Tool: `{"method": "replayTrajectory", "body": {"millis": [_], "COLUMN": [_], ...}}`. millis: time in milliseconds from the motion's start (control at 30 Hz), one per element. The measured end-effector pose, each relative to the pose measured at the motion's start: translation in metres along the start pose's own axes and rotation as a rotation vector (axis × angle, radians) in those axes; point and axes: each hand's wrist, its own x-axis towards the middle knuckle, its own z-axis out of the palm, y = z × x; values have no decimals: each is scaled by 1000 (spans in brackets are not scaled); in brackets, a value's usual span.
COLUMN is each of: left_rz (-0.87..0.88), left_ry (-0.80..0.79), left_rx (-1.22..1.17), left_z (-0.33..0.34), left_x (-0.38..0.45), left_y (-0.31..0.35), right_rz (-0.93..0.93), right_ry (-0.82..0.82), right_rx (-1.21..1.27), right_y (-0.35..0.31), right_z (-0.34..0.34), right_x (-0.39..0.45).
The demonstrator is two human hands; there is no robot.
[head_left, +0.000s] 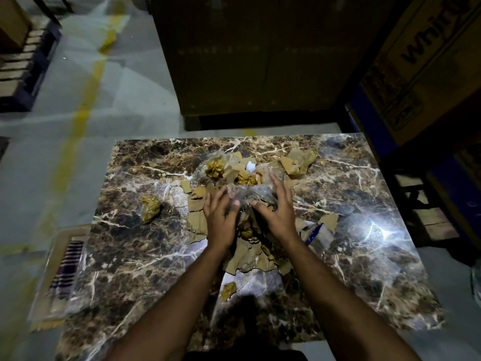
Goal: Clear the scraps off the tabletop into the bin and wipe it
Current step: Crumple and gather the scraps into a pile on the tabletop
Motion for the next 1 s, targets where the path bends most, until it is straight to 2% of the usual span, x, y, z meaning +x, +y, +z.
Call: {"method": "replayTrajectory", "body": {"millis": [233,333,467,700,833,1000], "left_rz": [85,39,7,152,70,-25], "left_ry": [5,-26,14,55,160,73], "left_rx": [-26,-154,-276,-410,-394,-429], "left_z": [8,9,13,10,4,0], "left_x": [-8,-13,-18,-20,-20,-15], "left_y": [19,31,44,77,96,109], "right_rz": [-109,-127,-116,-135,-157,-182], "right_ry": [-29,-12,13,107,133,147], "right_rx": [-53,-29,80,183,256,270], "right_y": [-19,-24,-38,-62,-75,-85], "right_z": [7,10,14,5,-1,-9], "right_x": [0,-4,-10,-13,-12,-15]}}
